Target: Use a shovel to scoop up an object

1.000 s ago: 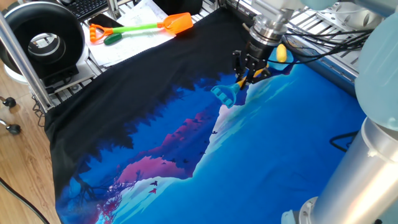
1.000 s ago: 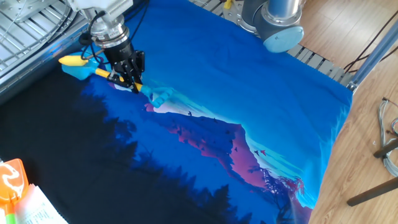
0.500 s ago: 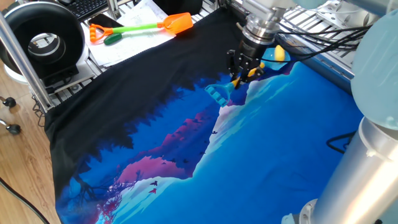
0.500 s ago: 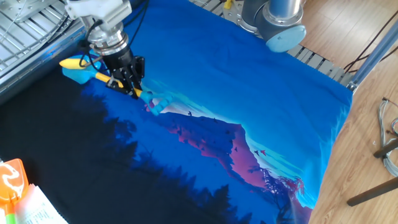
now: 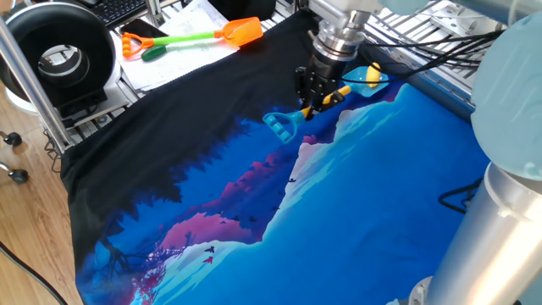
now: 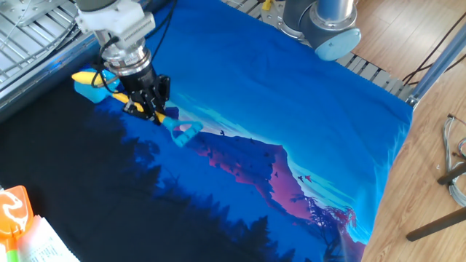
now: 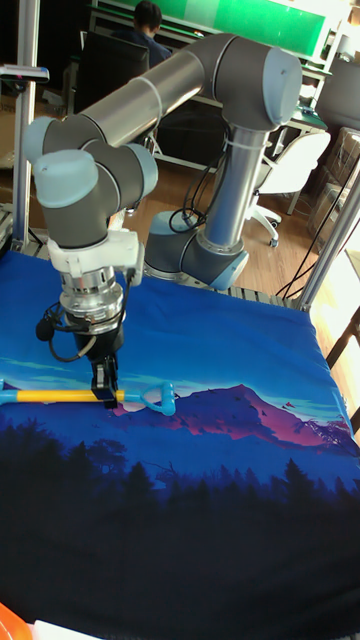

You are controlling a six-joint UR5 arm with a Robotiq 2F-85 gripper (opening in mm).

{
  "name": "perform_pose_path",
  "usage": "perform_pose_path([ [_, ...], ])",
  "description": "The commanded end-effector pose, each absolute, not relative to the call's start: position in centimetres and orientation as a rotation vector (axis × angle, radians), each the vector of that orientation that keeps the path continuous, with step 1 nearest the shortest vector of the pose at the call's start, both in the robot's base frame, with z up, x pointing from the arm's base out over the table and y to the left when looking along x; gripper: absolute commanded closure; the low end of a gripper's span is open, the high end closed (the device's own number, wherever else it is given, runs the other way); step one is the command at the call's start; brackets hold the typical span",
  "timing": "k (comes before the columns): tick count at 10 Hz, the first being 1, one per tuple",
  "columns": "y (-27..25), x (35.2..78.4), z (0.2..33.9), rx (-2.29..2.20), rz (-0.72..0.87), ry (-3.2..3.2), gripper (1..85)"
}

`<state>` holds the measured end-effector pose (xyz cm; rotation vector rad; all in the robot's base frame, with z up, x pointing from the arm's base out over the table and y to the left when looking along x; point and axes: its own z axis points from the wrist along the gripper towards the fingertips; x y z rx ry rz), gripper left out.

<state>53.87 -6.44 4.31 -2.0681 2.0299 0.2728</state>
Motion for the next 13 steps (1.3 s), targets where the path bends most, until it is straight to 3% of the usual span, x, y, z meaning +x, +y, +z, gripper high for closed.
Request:
perform_pose_path([
  [1, -4.7, 55.5, 4.8, -2.027, 0.264, 2.066, 84.0],
  [13, -1.9, 58.7, 4.3, -1.939, 0.207, 2.159, 83.7],
])
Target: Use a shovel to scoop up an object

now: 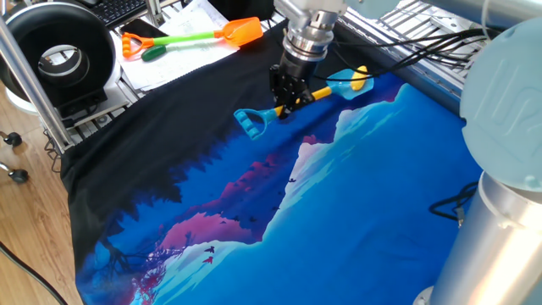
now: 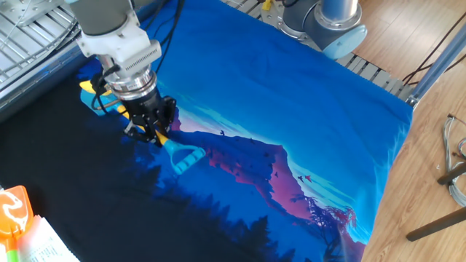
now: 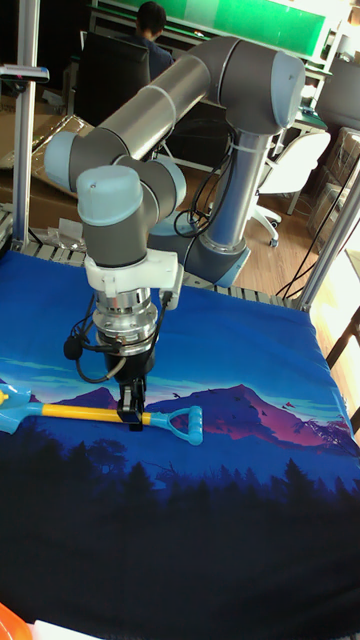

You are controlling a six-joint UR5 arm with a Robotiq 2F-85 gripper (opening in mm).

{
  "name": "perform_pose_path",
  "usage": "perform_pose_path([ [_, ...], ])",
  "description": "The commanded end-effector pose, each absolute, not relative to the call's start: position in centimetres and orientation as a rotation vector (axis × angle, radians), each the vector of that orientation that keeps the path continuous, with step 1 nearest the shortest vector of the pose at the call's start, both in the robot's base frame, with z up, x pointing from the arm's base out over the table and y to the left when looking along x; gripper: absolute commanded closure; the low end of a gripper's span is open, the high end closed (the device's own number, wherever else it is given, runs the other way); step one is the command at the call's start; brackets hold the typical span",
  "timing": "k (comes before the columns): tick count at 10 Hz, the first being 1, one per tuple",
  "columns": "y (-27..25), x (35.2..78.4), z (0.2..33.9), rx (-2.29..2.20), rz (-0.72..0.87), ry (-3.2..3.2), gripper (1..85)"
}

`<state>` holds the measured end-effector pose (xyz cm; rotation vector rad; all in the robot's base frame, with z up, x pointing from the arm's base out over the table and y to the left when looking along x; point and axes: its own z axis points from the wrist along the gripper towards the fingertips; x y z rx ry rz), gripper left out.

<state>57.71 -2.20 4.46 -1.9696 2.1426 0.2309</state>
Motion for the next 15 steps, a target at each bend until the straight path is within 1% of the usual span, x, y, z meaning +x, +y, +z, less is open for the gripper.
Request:
perform_pose_path([
  [1, -1.7, 59.0, 3.9, -1.928, 0.201, 2.171, 83.7],
  [5, -1.7, 60.0, 1.9, -1.918, 0.123, 2.22, 82.7],
  [6, -1.5, 59.6, 1.3, -1.928, 0.145, 2.228, 67.7],
  [7, -1.8, 59.7, 0.8, -1.956, 0.134, 2.21, 59.0],
  [8, -1.6, 59.7, 0.8, -1.972, 0.137, 2.191, 38.0],
  [9, -2.0, 59.5, 1.0, -2.004, 0.126, 2.177, 20.0],
  [10, -2.2, 58.7, 1.0, -2.042, 0.151, 2.175, 2.3],
  [11, -2.4, 58.5, 1.5, -2.036, 0.157, 2.185, 0.7],
  [13, -2.4, 57.9, 3.2, -1.975, 0.182, 2.242, 7.0],
  [15, -3.9, 56.6, 4.7, -1.957, 0.189, 2.31, 14.0],
])
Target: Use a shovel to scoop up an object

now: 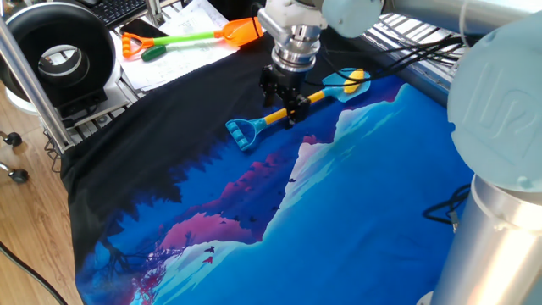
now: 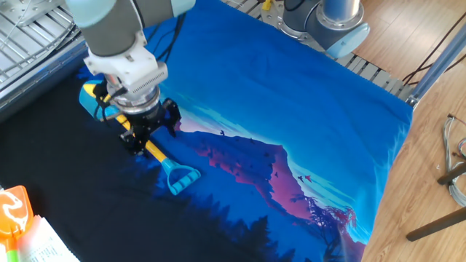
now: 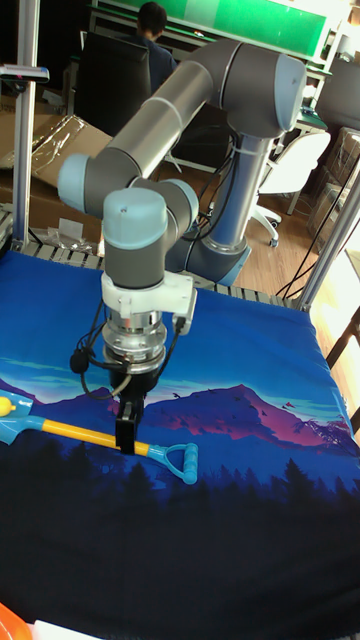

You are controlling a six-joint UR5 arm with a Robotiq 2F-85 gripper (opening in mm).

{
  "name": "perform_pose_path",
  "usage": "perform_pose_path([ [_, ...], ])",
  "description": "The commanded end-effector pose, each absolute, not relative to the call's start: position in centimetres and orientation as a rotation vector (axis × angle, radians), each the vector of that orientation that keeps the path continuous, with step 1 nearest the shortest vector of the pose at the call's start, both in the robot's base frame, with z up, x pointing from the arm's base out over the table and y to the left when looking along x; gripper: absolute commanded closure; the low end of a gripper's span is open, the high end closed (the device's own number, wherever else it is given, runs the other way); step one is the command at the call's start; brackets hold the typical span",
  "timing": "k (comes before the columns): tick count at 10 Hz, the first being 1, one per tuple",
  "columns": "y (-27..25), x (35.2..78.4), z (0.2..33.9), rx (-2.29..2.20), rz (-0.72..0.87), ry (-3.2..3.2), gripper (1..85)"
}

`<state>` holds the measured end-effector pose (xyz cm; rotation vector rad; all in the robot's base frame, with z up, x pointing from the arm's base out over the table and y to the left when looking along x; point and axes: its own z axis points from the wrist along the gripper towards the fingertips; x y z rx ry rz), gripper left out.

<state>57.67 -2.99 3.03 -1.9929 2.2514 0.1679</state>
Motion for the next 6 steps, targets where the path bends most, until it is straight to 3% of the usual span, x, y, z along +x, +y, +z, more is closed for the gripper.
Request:
perform_pose_path([
  [1, -5.0, 56.0, 5.2, -1.969, 0.185, 2.329, 20.3],
  [4, -8.2, 53.0, 6.8, -1.947, 0.207, 2.4, 38.3],
  [6, -9.3, 51.8, 8.1, -1.888, 0.198, 2.464, 59.7],
])
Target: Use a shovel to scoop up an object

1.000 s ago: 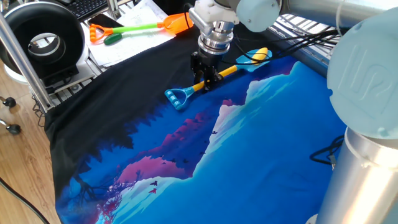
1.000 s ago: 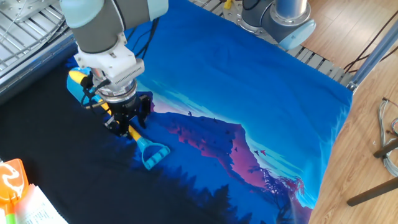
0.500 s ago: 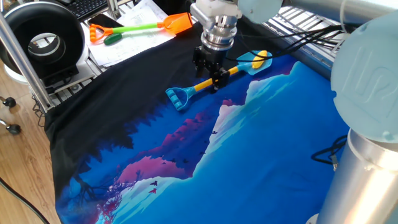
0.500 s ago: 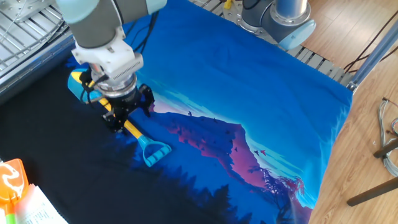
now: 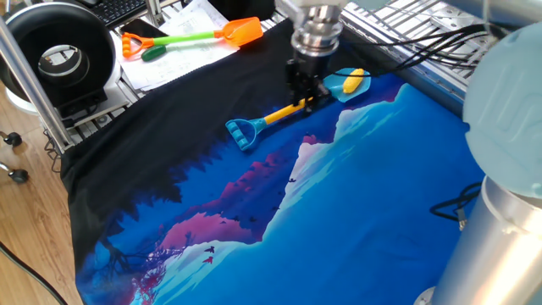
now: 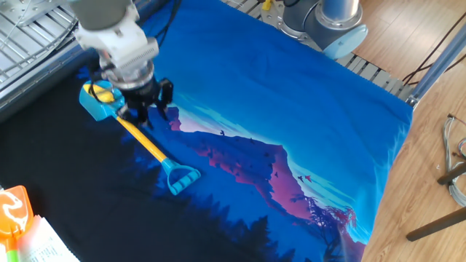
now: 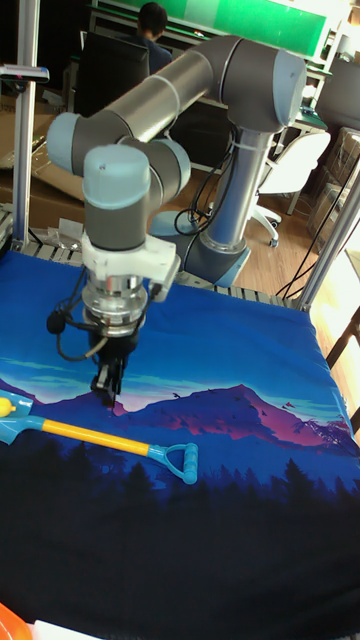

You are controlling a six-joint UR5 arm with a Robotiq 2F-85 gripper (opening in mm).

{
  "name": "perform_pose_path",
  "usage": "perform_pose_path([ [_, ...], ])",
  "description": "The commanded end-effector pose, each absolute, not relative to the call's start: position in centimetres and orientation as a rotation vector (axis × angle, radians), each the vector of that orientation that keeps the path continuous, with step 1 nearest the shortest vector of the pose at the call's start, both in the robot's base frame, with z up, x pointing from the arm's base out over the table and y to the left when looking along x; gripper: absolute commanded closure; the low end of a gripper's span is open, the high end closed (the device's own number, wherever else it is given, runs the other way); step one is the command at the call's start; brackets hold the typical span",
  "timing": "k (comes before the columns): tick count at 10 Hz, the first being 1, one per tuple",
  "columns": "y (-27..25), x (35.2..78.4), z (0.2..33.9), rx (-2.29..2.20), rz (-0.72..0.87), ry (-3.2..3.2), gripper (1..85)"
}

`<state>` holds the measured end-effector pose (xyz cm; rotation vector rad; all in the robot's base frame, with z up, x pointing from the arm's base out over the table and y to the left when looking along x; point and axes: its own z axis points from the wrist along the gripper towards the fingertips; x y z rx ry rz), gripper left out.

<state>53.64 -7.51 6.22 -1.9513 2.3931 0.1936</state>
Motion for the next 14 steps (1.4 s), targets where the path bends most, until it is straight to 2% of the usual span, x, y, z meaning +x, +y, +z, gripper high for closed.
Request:
perform_pose_path([
  [1, -9.5, 51.3, 8.6, -1.849, 0.19, 2.503, 71.7],
  [2, -9.3, 51.0, 9.1, -1.808, 0.207, 2.519, 83.7],
  [7, -9.2, 51.3, 10.8, -1.499, 0.185, 2.665, 83.7],
  [10, -8.9, 53.6, 11.5, -1.295, 0.097, 2.711, 84.0],
  [14, -8.2, 54.3, 11.5, -1.21, 0.116, 2.724, 84.0],
])
